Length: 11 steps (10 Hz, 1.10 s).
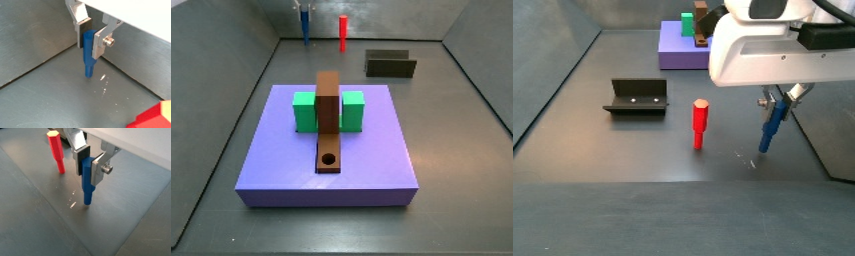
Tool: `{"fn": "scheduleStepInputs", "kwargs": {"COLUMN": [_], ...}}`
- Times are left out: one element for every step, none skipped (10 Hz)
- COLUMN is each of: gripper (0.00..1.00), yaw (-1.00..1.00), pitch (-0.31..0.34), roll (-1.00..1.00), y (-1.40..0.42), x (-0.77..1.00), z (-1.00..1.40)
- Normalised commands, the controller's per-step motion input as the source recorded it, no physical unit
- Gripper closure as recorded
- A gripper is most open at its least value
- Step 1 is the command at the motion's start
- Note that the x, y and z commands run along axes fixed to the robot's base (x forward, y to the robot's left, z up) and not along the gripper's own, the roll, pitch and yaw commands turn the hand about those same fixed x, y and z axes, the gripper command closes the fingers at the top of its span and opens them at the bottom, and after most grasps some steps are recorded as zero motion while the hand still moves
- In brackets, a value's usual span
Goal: Pick up the blue object. Move up. Move to above the board. Insert the blue object.
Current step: Pick up the blue object, then move up, then move to above the board.
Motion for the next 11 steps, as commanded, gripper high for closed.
{"fn": "scheduleStepInputs", "kwargs": {"gripper": [1.00,1.00,1.00,1.00,1.00,1.00,1.00,1.00,1.00,1.00,1.00], "yaw": [0.00,0.00,0.00,0.00,0.00,0.00,0.00,0.02,0.01,0.01,0.00], "pitch": [0.000,0.000,0.000,0.000,0.000,0.000,0.000,0.020,0.048,0.042,0.000], "roll": [0.00,0.00,0.00,0.00,0.00,0.00,0.00,0.00,0.03,0.06,0.00], "y": [0.00,0.00,0.00,0.00,0.00,0.00,0.00,0.04,0.03,0.01,0.00], "x": [0.00,0.00,0.00,0.00,0.00,0.00,0.00,-0.03,-0.05,0.00,0.00], "z": [0.00,0.00,0.00,0.00,0.00,0.00,0.83,0.78,0.48,0.20,1.40]}}
